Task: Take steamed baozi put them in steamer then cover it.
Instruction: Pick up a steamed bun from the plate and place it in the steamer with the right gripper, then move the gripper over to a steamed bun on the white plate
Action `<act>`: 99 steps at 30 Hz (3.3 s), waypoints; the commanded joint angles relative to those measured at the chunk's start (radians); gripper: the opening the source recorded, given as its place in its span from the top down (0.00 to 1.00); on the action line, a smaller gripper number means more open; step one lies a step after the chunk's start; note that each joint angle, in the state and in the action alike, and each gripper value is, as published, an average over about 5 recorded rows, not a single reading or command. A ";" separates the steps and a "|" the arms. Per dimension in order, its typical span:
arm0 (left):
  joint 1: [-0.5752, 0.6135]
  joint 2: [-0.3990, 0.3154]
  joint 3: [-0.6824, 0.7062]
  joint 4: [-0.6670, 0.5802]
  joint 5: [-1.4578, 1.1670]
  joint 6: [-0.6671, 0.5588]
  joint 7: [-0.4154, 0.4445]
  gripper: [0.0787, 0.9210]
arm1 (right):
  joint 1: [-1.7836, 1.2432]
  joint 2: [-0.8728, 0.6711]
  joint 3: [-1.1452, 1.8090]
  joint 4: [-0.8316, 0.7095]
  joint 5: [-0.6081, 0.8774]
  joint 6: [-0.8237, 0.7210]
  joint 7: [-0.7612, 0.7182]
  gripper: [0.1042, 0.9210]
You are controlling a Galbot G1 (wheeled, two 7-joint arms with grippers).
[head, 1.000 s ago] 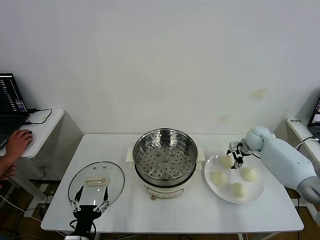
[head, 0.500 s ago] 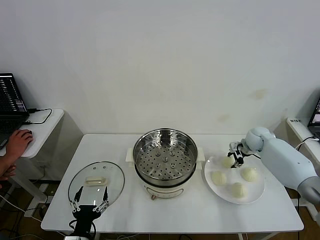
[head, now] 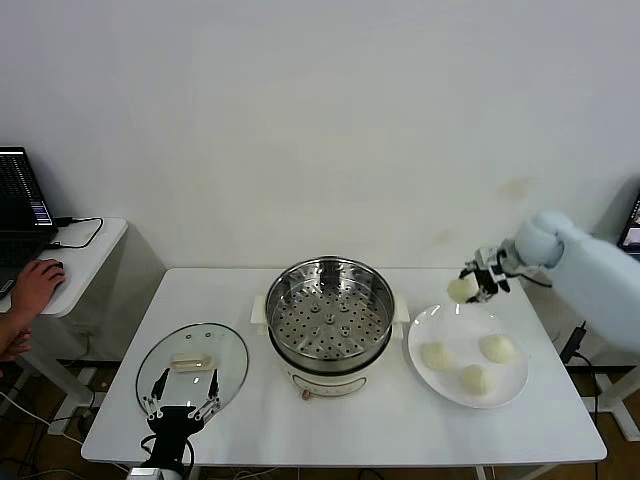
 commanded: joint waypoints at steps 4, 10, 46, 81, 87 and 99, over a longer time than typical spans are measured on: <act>-0.004 0.014 -0.019 0.005 -0.024 -0.001 -0.001 0.12 | 0.358 0.153 -0.295 0.130 0.293 0.055 0.094 0.39; -0.008 0.014 -0.026 0.000 -0.027 0.000 -0.001 0.12 | 0.306 0.312 -0.387 0.115 0.235 0.147 0.146 0.39; 0.002 -0.001 -0.052 -0.031 -0.035 0.002 0.000 0.12 | 0.060 0.555 -0.369 -0.198 -0.376 0.508 0.287 0.30; -0.022 0.052 -0.038 -0.031 -0.050 0.012 0.007 0.12 | -0.168 -0.526 -0.066 0.556 0.071 -0.266 0.059 0.12; -0.016 0.044 -0.040 -0.036 -0.047 0.013 0.007 0.12 | -0.302 -0.393 -0.012 0.466 0.046 -0.279 0.079 0.12; 0.003 0.020 -0.055 -0.047 -0.039 0.010 0.007 0.12 | -0.349 -0.119 -0.031 0.242 -0.027 -0.266 0.090 0.12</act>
